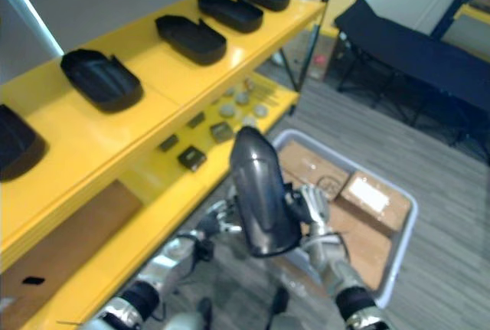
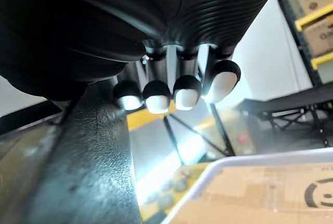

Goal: Walk over and take plastic housings, then place them on the shelf

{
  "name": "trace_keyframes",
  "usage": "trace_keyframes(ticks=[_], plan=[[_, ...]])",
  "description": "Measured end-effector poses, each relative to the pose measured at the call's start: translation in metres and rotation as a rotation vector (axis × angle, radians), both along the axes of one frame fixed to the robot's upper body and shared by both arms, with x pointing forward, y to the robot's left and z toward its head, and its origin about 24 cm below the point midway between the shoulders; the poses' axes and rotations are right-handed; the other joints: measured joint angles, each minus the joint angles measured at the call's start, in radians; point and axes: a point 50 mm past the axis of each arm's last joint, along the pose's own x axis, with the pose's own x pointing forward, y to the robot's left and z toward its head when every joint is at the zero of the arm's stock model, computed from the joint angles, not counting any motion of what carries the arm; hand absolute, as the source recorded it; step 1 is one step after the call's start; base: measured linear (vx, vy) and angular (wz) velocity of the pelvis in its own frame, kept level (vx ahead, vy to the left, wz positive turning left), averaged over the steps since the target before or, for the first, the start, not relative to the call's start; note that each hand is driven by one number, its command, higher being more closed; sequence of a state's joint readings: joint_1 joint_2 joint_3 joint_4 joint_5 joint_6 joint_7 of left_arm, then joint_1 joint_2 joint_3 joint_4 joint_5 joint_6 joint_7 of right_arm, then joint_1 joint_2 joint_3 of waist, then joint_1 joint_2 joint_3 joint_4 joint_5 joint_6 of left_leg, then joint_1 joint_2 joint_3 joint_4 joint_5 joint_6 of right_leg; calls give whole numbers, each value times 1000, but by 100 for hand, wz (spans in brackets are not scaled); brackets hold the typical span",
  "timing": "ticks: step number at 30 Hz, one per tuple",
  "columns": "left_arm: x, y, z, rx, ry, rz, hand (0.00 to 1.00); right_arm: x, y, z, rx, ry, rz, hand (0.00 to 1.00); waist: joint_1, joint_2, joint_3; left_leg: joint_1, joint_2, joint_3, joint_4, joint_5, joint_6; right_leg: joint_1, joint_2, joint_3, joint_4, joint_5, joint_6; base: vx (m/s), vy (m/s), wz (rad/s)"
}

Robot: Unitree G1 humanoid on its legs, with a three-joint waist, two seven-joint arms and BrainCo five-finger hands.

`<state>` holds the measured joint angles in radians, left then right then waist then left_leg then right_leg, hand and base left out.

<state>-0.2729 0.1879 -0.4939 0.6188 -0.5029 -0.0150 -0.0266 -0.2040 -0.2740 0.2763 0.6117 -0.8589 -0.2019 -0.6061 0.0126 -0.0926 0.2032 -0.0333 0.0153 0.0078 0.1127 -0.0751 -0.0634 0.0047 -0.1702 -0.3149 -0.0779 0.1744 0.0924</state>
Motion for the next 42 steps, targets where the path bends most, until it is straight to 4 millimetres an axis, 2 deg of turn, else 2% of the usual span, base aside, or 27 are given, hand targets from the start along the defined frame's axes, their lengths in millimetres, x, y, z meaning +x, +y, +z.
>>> trace_keyframes(ticks=[5, 11, 16, 24, 27, 32, 35, 36, 40, 42], plan=[[-1, -2, 0, -24, 3, -19, 0, -1, 4, -2, -22, 7, 27, 100, 0, 0, 0, 1, 0, 0, -2, 0, 0, 1, 0, 0, 0, 0, 0, 0, 0, 0], [-2, -6, 2, -158, 26, 2, 0, -2, 1, -7, -40, 41, 15, 100, 1, 0, -1, 33, -2, 1, -20, 1, 0, 25, -2, -1, -1, -2, 3, 0, 0, 0], [-2, -8, 3, -204, 22, -16, 0, -3, 0, -9, -42, 50, 11, 100, 2, 0, -1, 40, -3, 1, -37, 8, 1, 25, -2, -3, -1, -3, 3, 0, 0, 0], [-4, -15, 5, -254, 30, -112, 0, -3, 1, -9, -44, 21, -20, 100, 3, -2, -2, 52, -9, 1, -50, 13, 5, 31, -4, -4, -1, -4, 4, 0, 0, 0], [-4, -27, 11, -284, 17, -177, 0, -1, 3, -7, -39, -4, -34, 100, 5, -4, -3, 53, -10, 1, -49, 14, 5, 31, -5, -4, -1, -3, 5, 0, 0, 0], [-6, -44, 26, -326, -18, -260, 0, 12, -5, 11, -16, -100, -106, 100, 1, -4, -3, 51, -10, 1, -47, 14, 6, 29, -5, -2, -1, -3, 6, 0, 0, 0], [-4, -53, 38, -339, -66, -289, 0, 24, -17, 31, -19, -188, -141, 100, 1, -3, -3, 45, -8, 4, -43, 8, 9, 23, -5, 8, -1, -3, 7, -17, 6, -3], [-3, -57, 42, -318, -91, -299, 0, 29, -23, 43, -11, -239, -156, 100, 1, -2, -3, 31, -8, 5, -32, 1, 8, 14, -5, 10, -1, -4, 7, -20, 10, -5], [-1, -65, 46, -267, -126, -304, 0, 41, -40, 80, -13, -381, -188, 100, -4, 3, -2, 30, -2, 11, -26, -7, 8, 8, -3, 16, 5, -6, 10, 5, 7, -5], [0, -69, 48, -255, -131, -314, 0, 44, -45, 90, -7, -410, -192, 100, -4, 4, -2, 22, 0, 13, -10, -18, 7, 6, -1, 18, 6, -6, 10, 12, 3, -2]])
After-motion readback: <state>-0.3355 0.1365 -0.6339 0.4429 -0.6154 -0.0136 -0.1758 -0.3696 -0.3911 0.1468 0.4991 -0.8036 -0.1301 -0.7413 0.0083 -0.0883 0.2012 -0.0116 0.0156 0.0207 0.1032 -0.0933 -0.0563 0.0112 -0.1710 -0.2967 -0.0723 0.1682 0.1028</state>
